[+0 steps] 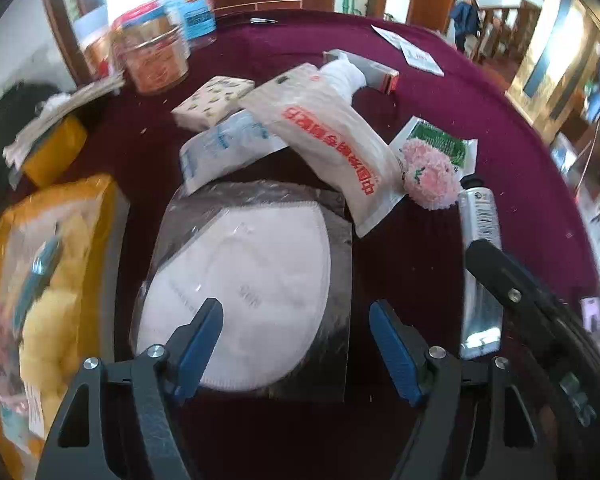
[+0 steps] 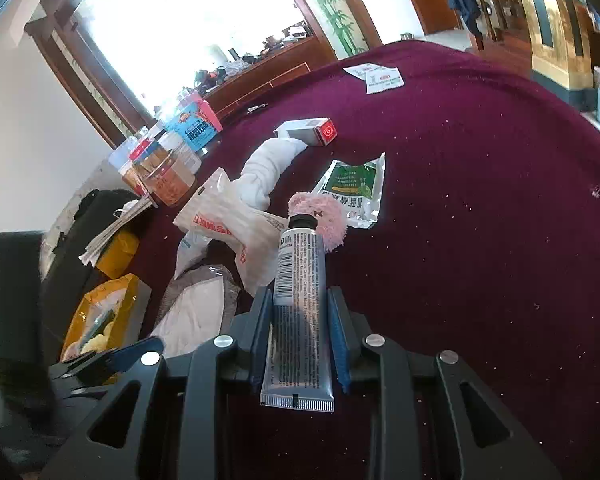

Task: Organize soft objects
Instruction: 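Grasp the clear bag with the white mask using the left gripper while the right holds the tube, then carry the mask bag and white tube over the yellow tray with both grippers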

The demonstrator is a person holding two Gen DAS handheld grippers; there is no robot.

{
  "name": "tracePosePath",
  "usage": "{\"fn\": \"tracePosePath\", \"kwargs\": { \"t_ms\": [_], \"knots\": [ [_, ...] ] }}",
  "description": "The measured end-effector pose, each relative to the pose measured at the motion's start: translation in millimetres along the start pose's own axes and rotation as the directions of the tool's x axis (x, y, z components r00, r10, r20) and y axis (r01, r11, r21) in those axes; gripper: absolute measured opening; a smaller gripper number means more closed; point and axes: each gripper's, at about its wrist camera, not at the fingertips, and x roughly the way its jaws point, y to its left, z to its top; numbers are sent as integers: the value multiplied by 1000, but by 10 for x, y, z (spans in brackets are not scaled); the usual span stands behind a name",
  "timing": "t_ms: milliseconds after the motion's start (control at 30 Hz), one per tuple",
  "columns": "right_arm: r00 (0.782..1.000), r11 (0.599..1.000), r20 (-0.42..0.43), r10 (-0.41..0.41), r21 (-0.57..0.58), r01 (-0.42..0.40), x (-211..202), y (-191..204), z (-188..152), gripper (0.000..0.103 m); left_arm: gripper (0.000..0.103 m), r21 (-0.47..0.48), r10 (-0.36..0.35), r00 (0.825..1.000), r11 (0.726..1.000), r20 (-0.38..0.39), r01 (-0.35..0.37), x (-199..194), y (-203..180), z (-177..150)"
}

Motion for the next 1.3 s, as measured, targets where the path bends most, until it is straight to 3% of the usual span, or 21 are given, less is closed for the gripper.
{"fn": "tracePosePath", "kwargs": {
  "t_ms": [133, 167, 233, 367, 467, 500, 533, 567, 633, 800, 967, 1100, 1300],
  "knots": [
    [1000, 1000, -8, 14, 14, -13, 7, -22, 3, 27, 81, 76, 85, 996, 994, -3, -84, 196, -185, 99],
    [1000, 1000, -8, 15, 14, -15, 5, -23, 1, 27, 81, 78, 94, 995, 992, 26, -96, 197, -203, 120],
    [1000, 1000, -7, 15, 15, -15, 8, -23, 4, 27, 67, 94, 115, 993, 989, 25, -117, 198, -215, 160],
    [1000, 1000, -11, 20, 16, -20, 15, -25, 4, 27, 57, 92, 74, 997, 993, -8, -73, 215, -85, 186],
    [1000, 1000, -13, 24, 17, -24, 21, -35, 8, 27, 43, 85, 27, 999, 996, -24, -25, 167, -17, 184],
    [1000, 1000, -14, 25, 18, -25, 21, -37, 8, 27, 22, 86, 33, 999, 996, -22, -31, 156, -9, 190],
    [1000, 1000, -14, 25, 18, -24, 22, -36, 7, 27, 14, 92, 77, 997, 993, -20, -74, 146, 2, 184],
    [1000, 1000, -14, 25, 18, -25, 21, -36, 6, 27, 14, 93, 107, 994, 990, -17, -105, 146, 15, 173],
    [1000, 1000, -13, 25, 18, -24, 21, -35, 7, 27, 4, 83, 101, 995, 992, -24, -98, 168, 82, 163],
    [1000, 999, -15, 27, 18, -27, 30, -33, 7, 27, 0, 9, 58, 998, 998, 3, -58, -27, 301, 94],
    [999, 999, -9, 41, 6, -41, 21, -8, -5, 27, 0, -87, -14, 994, 996, 112, 24, -627, 500, -51],
    [998, 998, 9, 59, -36, -59, -29, 77, -36, 27, 0, -201, -116, 976, 968, 186, 153, -1008, 816, -209],
    [997, 991, 23, 74, -110, -71, -91, 215, -85, 27, 0, -243, -207, 943, 931, 259, 271, -1296, 1015, -345]
  ]
}}
